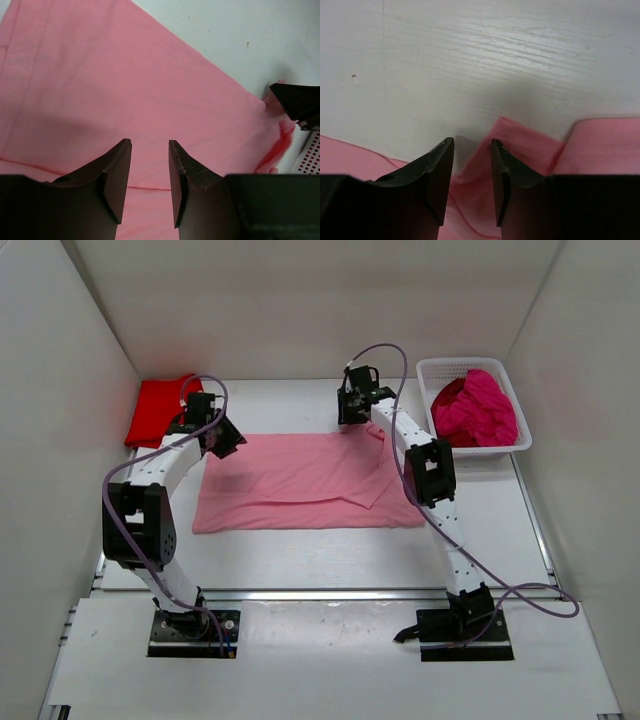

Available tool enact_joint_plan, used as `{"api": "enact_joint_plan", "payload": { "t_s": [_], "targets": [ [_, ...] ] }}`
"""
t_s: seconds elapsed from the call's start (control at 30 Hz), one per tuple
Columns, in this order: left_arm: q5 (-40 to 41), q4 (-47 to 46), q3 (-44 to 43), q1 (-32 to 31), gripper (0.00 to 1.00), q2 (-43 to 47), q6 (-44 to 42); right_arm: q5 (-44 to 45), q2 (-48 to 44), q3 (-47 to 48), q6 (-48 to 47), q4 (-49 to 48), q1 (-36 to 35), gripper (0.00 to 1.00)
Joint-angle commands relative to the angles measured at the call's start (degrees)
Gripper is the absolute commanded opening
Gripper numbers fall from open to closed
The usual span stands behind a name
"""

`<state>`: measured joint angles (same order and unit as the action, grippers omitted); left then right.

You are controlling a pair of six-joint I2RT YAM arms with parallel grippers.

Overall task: Fold and stack the t-shirts
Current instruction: Fold the flattened tshirt in 1/3 of the way

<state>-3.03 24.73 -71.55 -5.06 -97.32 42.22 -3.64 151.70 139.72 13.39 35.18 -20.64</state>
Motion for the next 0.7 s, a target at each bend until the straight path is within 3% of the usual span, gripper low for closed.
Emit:
{"api": "enact_joint_plan", "payload": {
  "t_s": [0.0, 0.2, 0.3, 0.43, 0.67],
  "targets": [
    [-2.15, -1.88, 0.71, -0.12, 0.47, 3.89, 0.76, 3.63, 0.09, 1.52, 0.59, -1.16, -0.45, 0.33],
    [-3.57, -2.67, 1.67, 1.01, 0.46, 5.47, 1.2, 2.15, 1.58, 4.06, 2.34, 0.06, -0.45, 0.36],
    [-4.36, -2.93, 2.46, 0.84, 0.46, 5.74, 1.55, 0.83, 5.0, 10.45, 4.71, 3.04, -0.71, 0.39],
    [-4.8, -3.11, 1.94, 2.07, 0.46, 6.35, 2.17, -6.02, 8.53, 14.79, 9.02, 3.58, -0.28, 0.44],
    [-4.27, -2.58, 0.88, 1.9, 0.47, 6.44, 1.73, 1.34, 7.93, 20.95, 4.74, 7.89, -2.12, 0.38]
  ]
}}
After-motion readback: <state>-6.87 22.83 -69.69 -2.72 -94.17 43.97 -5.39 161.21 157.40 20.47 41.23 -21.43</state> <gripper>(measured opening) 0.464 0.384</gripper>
